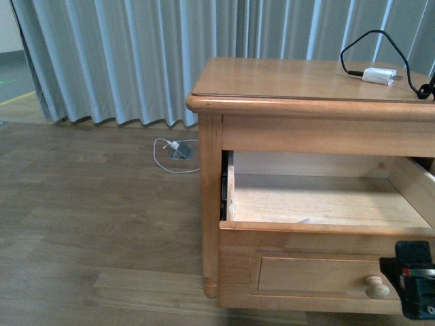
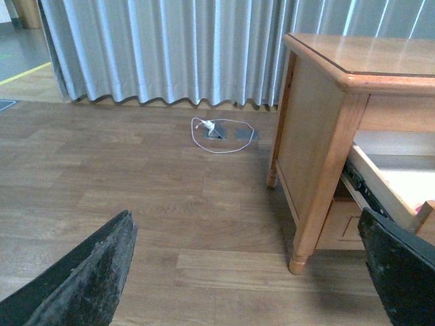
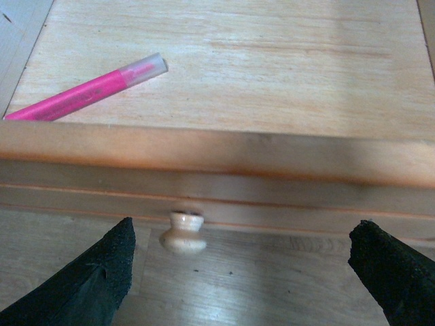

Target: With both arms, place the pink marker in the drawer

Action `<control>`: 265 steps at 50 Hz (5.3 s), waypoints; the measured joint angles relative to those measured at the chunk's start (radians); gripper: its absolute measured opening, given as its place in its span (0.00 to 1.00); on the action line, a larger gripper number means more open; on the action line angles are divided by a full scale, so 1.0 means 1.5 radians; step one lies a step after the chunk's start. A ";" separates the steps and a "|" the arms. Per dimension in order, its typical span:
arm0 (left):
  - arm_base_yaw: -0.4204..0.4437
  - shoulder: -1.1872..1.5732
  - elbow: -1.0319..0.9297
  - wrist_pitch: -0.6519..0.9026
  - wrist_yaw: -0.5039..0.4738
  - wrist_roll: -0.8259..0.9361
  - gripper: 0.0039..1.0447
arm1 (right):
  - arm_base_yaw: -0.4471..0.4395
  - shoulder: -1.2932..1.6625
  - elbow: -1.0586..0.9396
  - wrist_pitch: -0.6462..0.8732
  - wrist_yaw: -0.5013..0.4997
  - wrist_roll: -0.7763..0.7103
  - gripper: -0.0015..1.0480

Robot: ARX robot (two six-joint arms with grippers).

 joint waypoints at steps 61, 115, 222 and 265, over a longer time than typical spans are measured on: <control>0.000 0.000 0.000 0.000 0.000 0.000 0.95 | 0.010 0.412 0.374 0.232 0.126 0.011 0.92; 0.000 0.000 0.000 0.000 0.000 0.000 0.95 | 0.032 -0.046 0.090 0.004 0.069 0.034 0.92; 0.000 0.000 0.000 -0.001 0.000 0.000 0.95 | -0.062 -1.066 -0.316 -0.324 0.029 -0.038 0.02; 0.000 0.000 0.000 -0.001 0.000 0.000 0.95 | -0.062 -1.066 -0.316 -0.324 0.029 -0.038 0.92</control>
